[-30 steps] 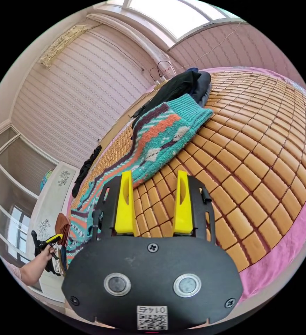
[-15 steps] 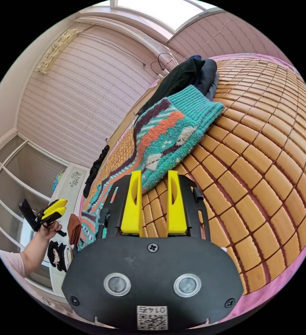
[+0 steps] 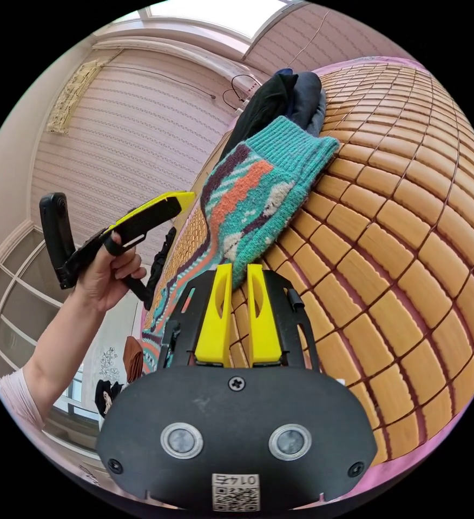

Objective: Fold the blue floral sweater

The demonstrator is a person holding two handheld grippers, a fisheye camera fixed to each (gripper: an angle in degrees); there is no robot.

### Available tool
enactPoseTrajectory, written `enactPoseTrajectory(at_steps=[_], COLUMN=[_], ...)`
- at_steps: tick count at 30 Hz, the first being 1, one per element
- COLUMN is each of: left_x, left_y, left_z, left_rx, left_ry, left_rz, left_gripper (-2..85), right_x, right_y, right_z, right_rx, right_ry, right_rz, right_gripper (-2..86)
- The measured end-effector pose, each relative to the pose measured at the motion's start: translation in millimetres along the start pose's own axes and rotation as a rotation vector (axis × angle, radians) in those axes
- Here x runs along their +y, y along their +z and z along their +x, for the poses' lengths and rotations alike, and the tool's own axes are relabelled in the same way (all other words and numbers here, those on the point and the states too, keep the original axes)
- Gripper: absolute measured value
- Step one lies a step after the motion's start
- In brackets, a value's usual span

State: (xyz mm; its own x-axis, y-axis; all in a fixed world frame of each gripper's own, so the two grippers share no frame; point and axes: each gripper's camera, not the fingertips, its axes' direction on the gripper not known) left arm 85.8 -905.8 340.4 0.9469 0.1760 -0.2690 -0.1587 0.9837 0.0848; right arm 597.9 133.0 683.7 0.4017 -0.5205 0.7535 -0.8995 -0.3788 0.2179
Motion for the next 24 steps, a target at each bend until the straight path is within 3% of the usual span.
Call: enactPoseTrajectory(at_steps=[4,9,18,24], left_x=[-20,-17,29,92], left_y=[38,42,-13,-70], left_z=[22,44,15,-45], left_rx=[-0.052,-0.14,-0.1,-0.097], left_ry=[0.023,0.12,0.087,-0.06], left_rz=[-0.111,-0.111,-0.021,0.023], left_gripper=[11.4,8.4,4.9,4.9], right_x=[1,-2,0,7], right_y=[5,11,22,32], right_z=[-4,-7,-42,-112], right_rx=[-0.002,-0.034,-0.078,-0.163], right_ry=[0.015,0.023,-0.026,-0.242], right_rz=[0.011,-0.013,0.002,0.014], right_gripper=[4.2,3.6,3.0,2.6])
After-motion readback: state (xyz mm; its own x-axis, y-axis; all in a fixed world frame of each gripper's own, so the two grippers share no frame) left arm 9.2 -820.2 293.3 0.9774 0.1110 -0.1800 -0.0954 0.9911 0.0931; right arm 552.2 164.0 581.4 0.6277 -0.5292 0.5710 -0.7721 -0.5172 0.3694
